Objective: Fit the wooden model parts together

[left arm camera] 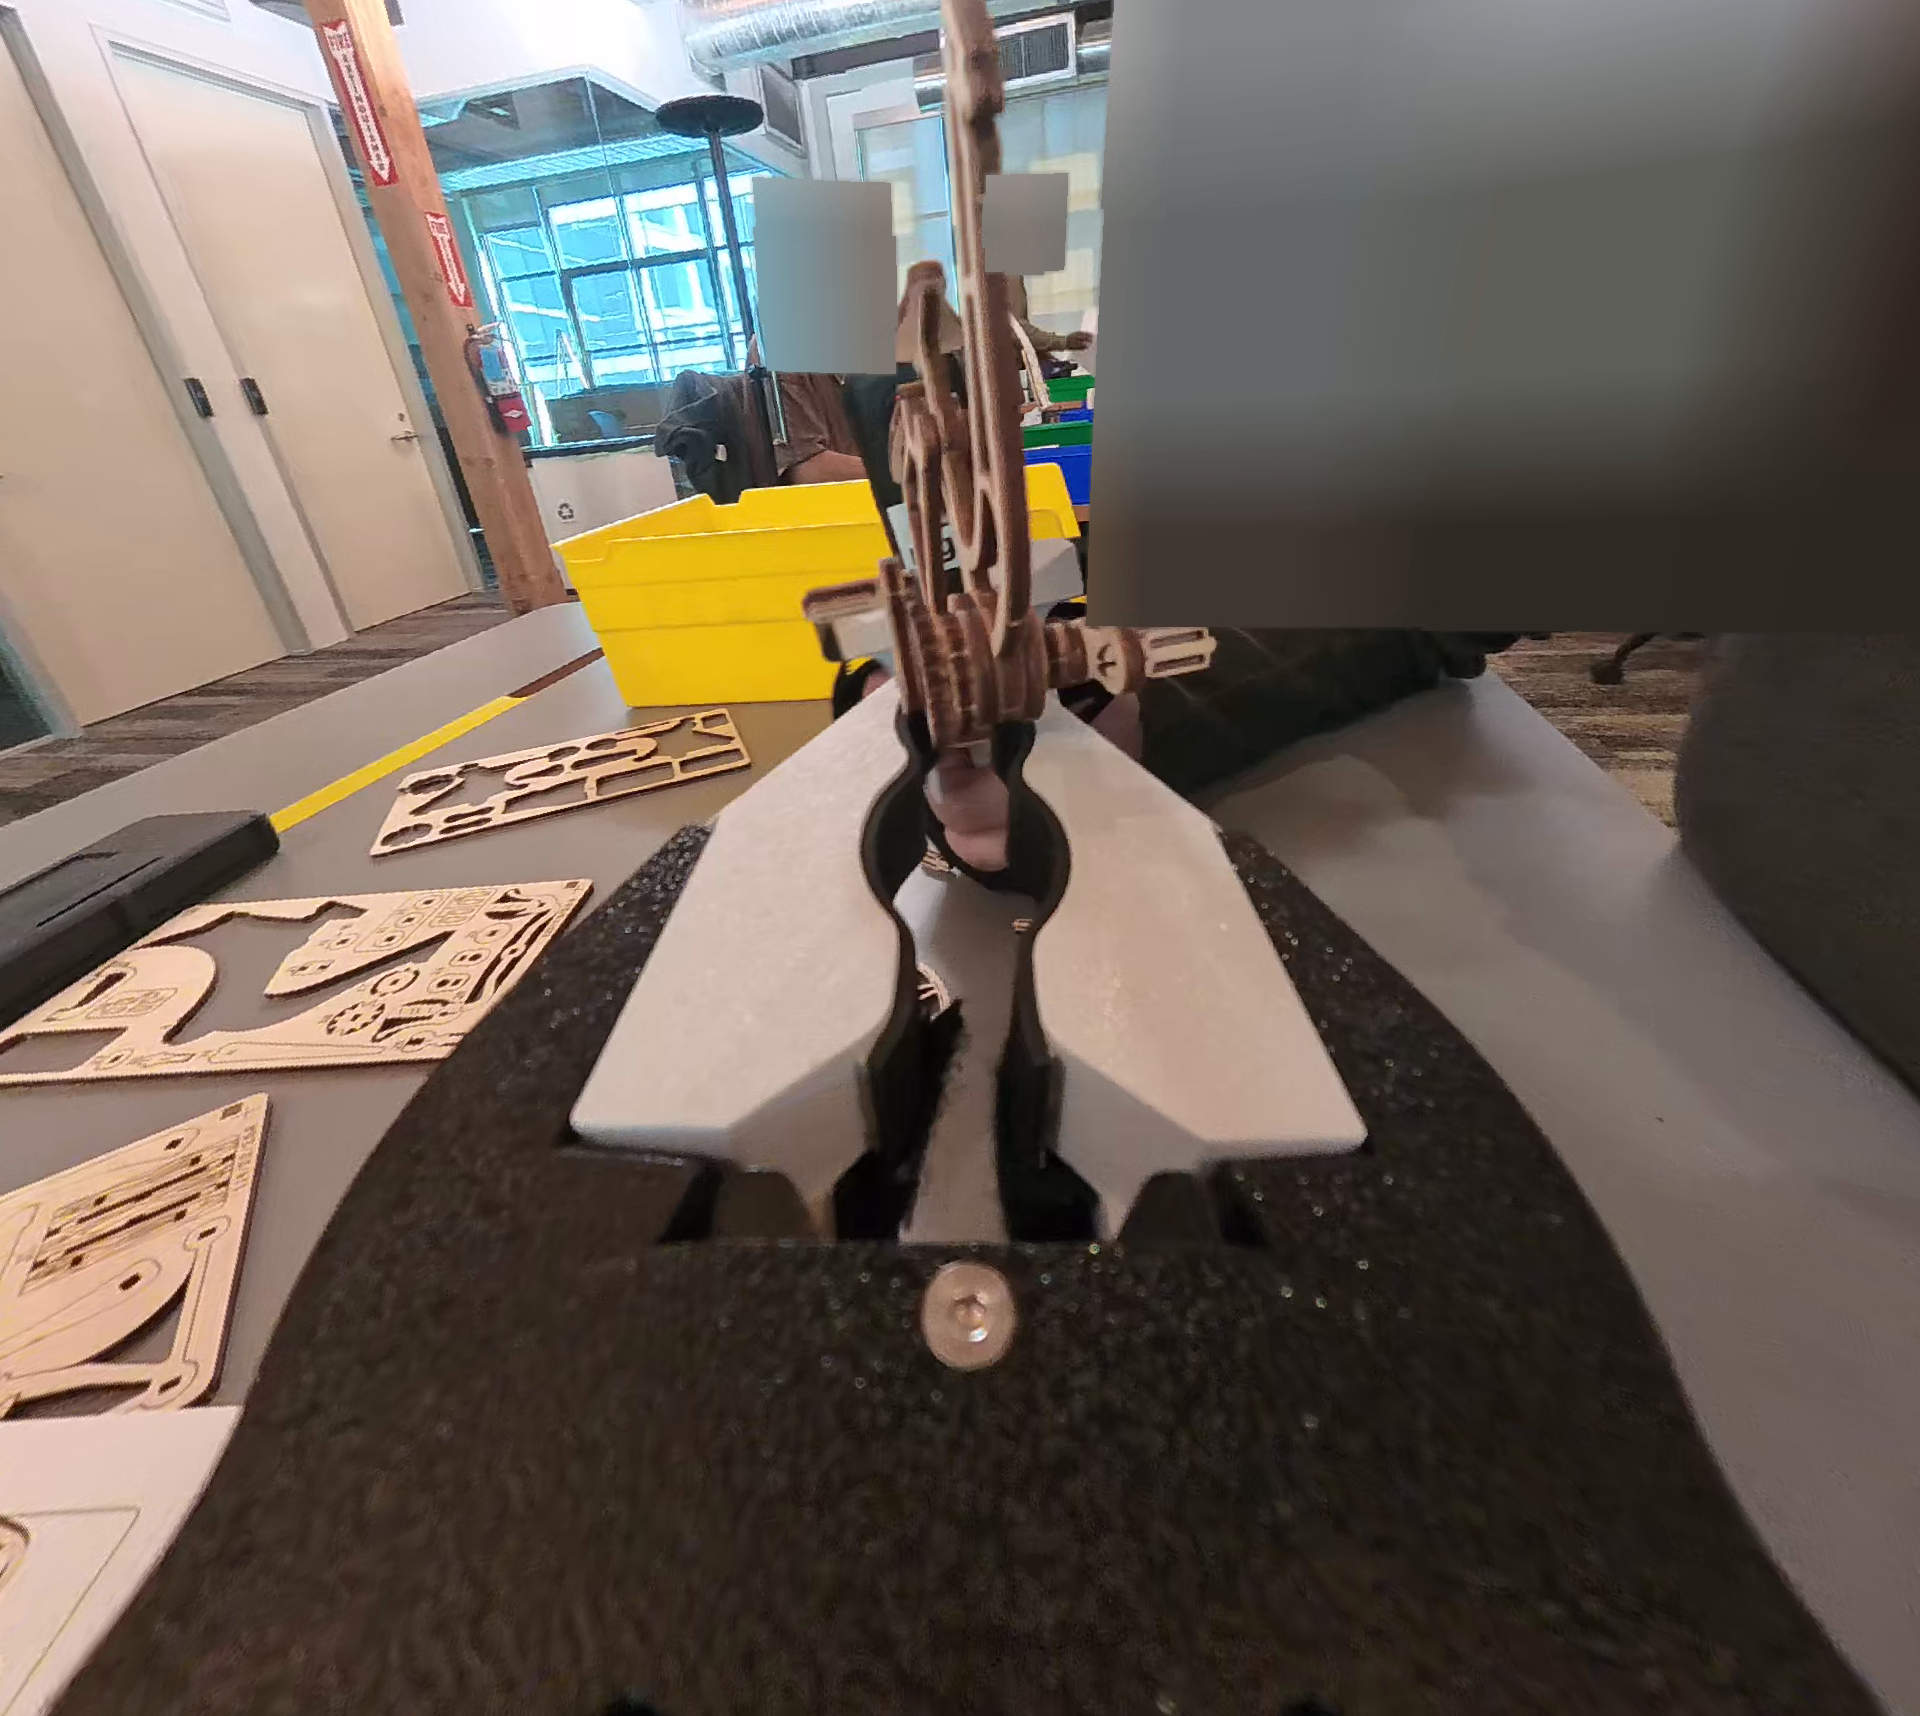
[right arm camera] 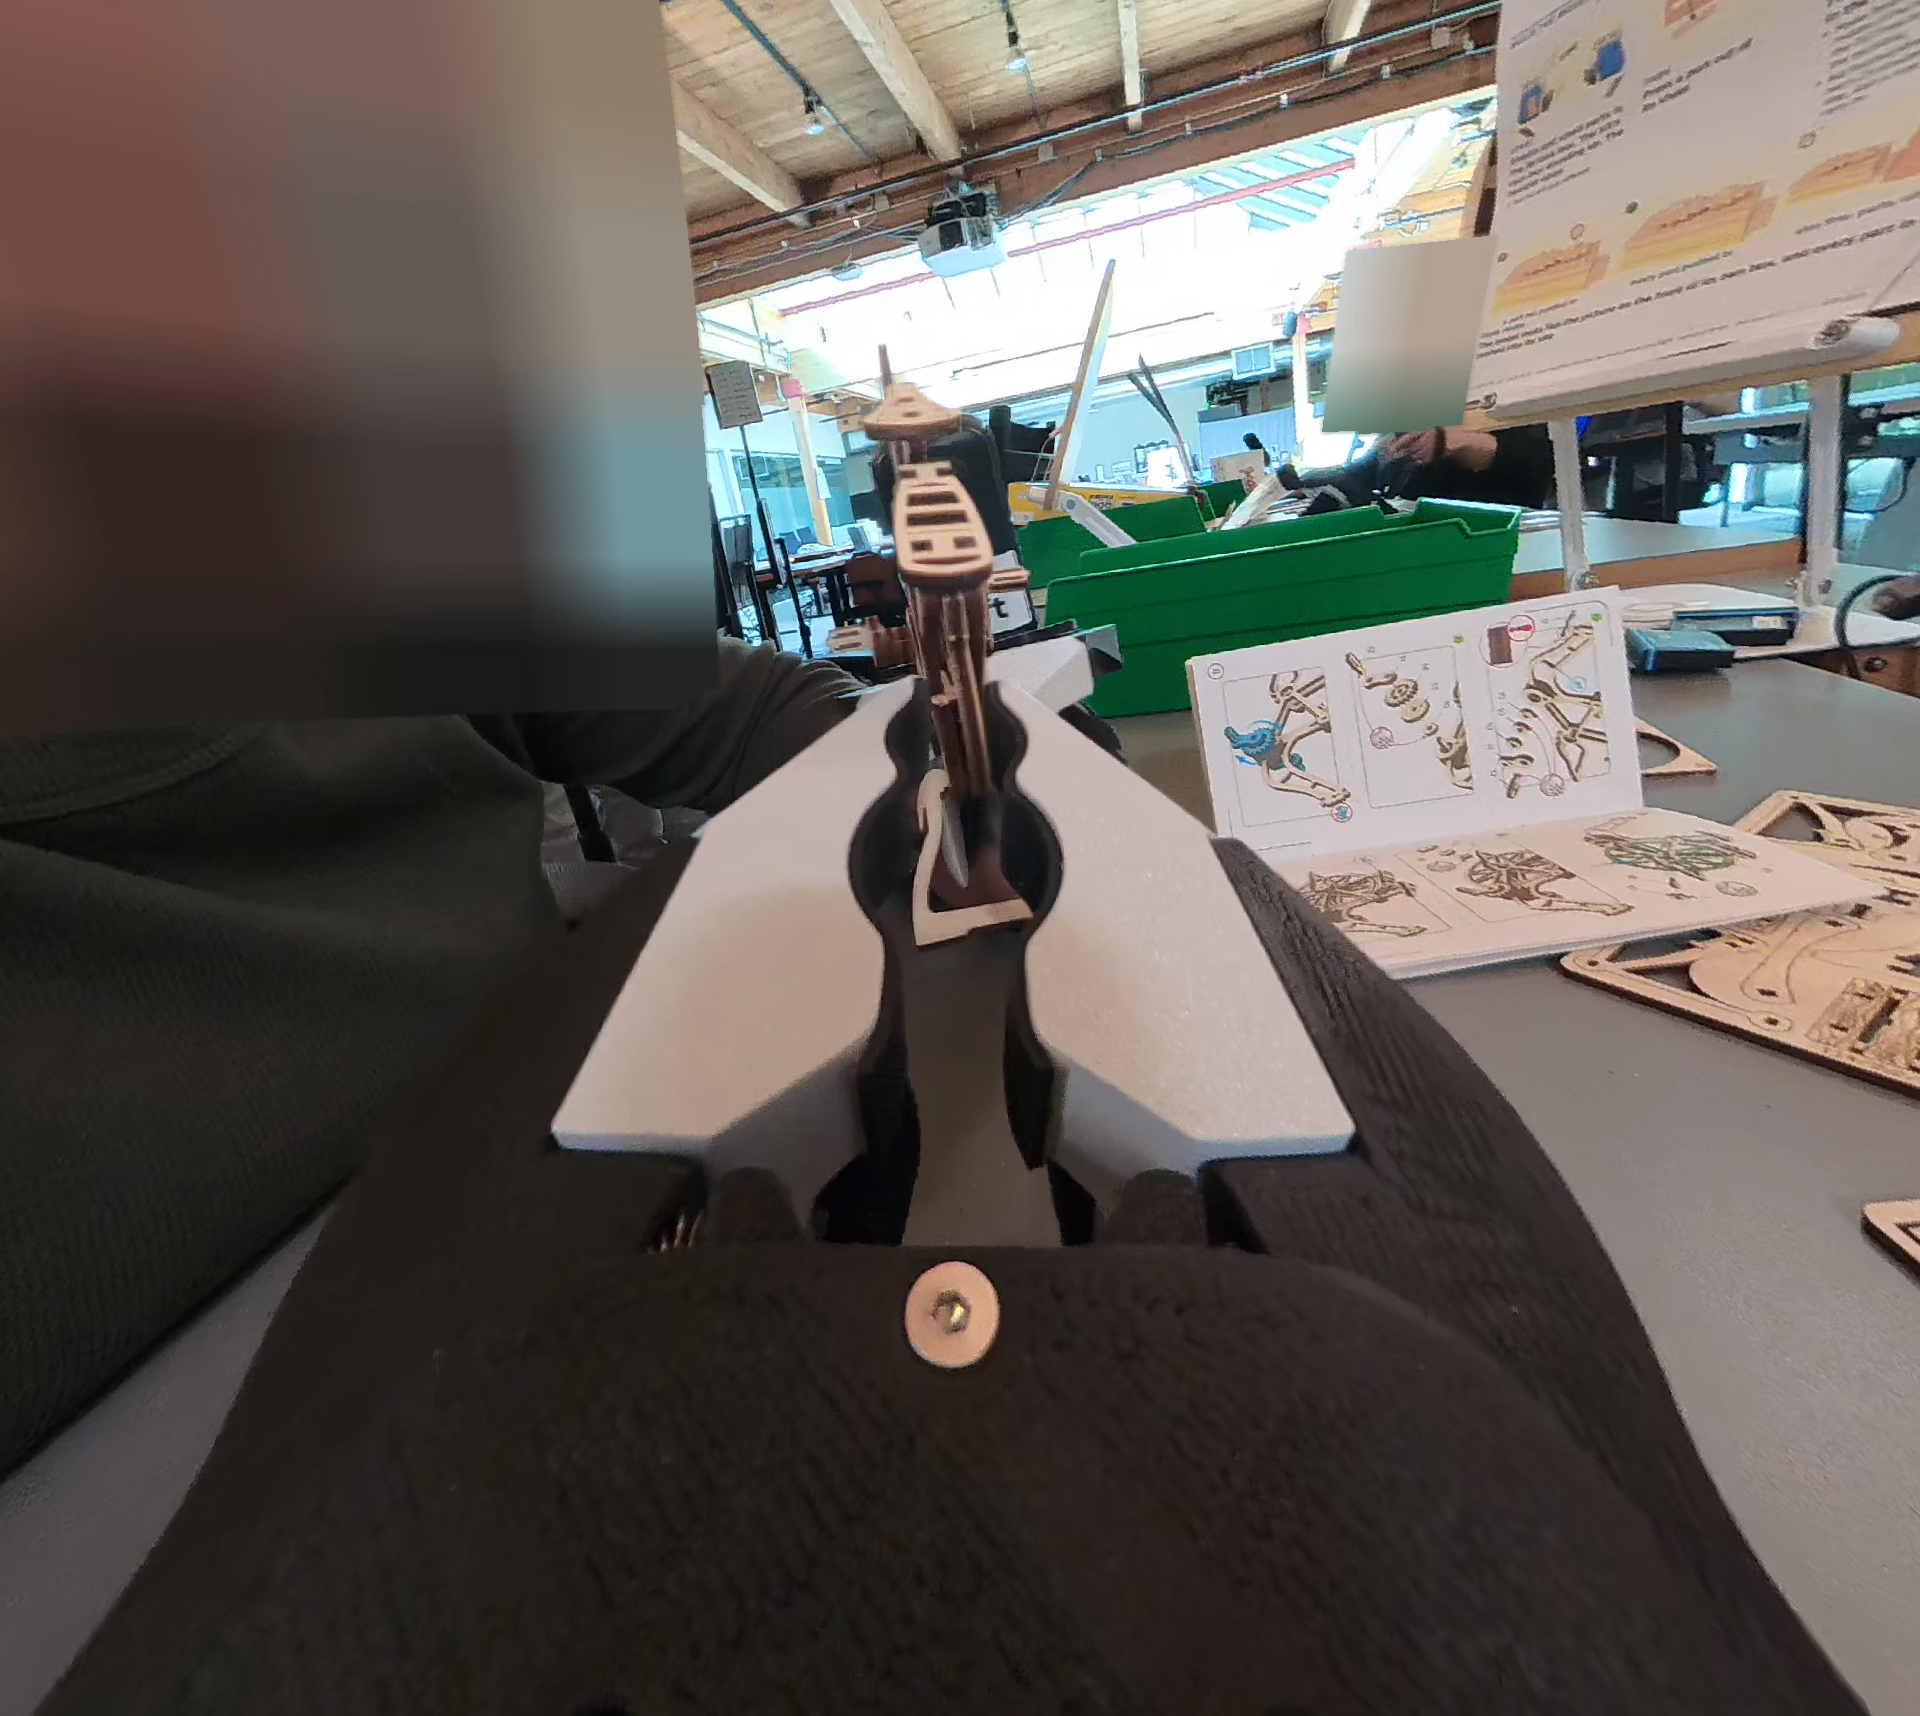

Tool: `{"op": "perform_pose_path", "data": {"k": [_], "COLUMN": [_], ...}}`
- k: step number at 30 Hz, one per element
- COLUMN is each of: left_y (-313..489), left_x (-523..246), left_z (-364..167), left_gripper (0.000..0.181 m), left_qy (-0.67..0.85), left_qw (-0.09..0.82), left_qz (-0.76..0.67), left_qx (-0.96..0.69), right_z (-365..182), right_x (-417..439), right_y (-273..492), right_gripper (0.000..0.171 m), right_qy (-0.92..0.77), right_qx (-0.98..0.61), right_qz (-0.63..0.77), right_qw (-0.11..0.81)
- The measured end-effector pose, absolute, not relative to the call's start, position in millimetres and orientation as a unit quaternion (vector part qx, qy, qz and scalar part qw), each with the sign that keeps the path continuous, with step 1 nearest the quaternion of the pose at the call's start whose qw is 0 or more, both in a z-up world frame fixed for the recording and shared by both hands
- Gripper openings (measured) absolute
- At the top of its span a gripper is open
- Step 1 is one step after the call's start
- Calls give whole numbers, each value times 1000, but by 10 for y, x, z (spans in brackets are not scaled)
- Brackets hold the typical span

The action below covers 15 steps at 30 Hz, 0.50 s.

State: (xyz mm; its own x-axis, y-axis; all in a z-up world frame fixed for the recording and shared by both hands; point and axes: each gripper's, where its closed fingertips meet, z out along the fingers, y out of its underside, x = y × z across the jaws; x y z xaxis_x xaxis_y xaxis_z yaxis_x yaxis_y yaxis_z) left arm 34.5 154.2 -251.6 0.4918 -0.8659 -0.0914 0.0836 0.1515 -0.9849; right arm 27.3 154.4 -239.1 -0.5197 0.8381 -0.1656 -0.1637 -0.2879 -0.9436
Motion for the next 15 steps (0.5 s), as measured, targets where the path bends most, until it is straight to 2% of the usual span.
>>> {"op": "perform_pose_path", "data": {"k": [7,11,15], "left_y": [1517,1501,1485], "left_x": [347,345,346], "left_z": [-2508,-2489,-2479], "left_gripper": [7,18,18], "left_qy": [363,364,366], "left_qw": [672,683,687], "left_qz": [-354,-347,-346], "left_qx": [-540,-530,-524], "right_z": [-2390,-2387,-2391], "right_x": [280,284,286], "right_y": [1518,1528,1502], "right_gripper": [7,7,6], "right_qy": [-496,-497,-506], "right_qx": [-339,-338,-331], "right_qz": [710,706,697], "right_qw": [366,376,386]}}
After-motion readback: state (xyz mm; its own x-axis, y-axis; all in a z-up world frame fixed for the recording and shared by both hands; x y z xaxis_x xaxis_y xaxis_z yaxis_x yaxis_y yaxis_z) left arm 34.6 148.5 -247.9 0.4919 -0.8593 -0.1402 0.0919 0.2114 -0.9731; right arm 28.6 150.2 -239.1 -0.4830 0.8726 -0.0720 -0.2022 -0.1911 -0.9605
